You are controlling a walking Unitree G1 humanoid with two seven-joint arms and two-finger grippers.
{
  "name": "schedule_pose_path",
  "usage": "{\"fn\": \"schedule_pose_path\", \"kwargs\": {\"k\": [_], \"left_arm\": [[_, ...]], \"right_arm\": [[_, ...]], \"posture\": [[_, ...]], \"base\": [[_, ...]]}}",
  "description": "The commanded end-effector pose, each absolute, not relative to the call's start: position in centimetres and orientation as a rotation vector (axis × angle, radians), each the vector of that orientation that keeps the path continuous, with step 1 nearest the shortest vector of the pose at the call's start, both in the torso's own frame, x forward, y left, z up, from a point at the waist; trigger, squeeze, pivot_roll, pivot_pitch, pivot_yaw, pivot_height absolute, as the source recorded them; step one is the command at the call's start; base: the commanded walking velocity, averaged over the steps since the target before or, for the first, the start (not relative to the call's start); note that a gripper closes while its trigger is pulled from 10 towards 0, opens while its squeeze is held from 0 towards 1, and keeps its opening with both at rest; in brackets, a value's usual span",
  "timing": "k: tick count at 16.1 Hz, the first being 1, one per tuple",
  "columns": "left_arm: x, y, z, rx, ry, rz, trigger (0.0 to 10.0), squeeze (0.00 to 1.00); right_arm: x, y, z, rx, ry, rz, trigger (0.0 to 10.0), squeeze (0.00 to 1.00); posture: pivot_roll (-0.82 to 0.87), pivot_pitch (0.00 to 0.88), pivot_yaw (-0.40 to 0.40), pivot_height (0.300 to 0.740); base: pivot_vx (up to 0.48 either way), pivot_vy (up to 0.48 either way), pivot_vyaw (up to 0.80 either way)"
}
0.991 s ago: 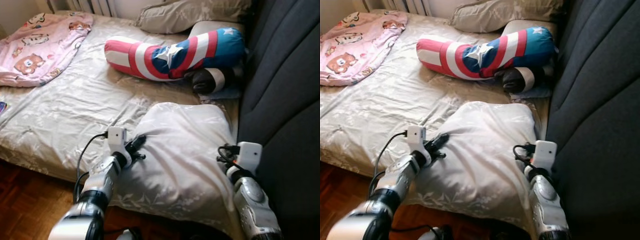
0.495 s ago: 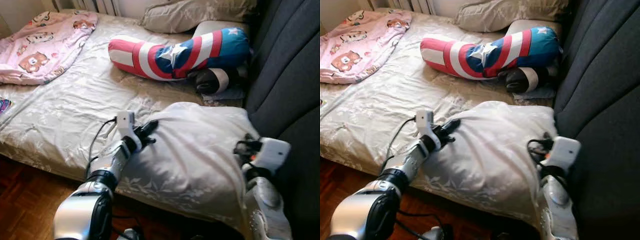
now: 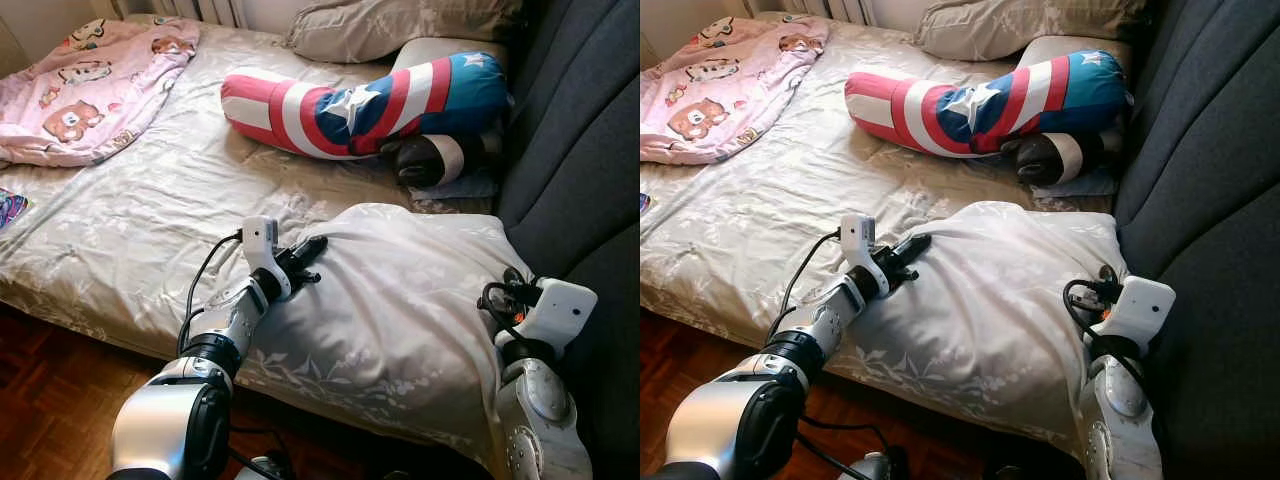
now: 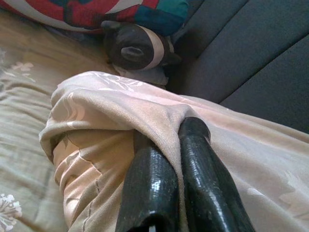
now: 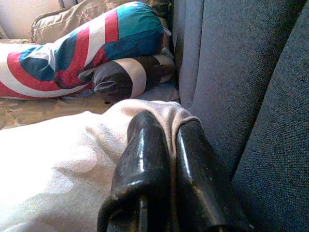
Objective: Clean up the room
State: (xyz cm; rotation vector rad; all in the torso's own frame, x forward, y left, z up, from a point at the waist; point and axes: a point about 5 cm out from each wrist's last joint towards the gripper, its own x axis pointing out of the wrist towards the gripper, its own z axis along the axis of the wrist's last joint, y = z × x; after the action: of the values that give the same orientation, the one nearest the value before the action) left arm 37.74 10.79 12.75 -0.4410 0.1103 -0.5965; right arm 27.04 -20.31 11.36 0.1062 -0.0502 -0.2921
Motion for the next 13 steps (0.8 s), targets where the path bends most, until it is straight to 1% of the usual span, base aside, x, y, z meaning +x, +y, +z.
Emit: {"fn": "schedule_pose_path", "kwargs": {"k": [1, 3, 13], "left_arm": [[38.0, 10.2, 13.9, -0.452, 0.060, -0.648, 10.0, 0.00], [37.9, 10.1, 13.7, -0.446, 0.073, -0.653, 10.0, 0.00], [37.8, 9.6, 13.5, -0.423, 0.088, -0.686, 10.0, 0.00]], "right_arm": [[26.8, -21.0, 13.4, 0.085, -0.152, -0.328, 10.0, 0.00], [26.9, -21.1, 12.7, 0.076, -0.116, -0.341, 10.0, 0.00], [26.9, -21.7, 12.2, 0.076, -0.085, -0.369, 10.0, 0.00]], "posture": [[-0.10, 0.161, -0.008, 0.740], [-0.10, 0.160, -0.009, 0.740], [-0.10, 0.158, -0.010, 0.740]], "base": [[0.000, 0.000, 0.00], [0.000, 0.000, 0.00], [0.000, 0.000, 0.00]]}}
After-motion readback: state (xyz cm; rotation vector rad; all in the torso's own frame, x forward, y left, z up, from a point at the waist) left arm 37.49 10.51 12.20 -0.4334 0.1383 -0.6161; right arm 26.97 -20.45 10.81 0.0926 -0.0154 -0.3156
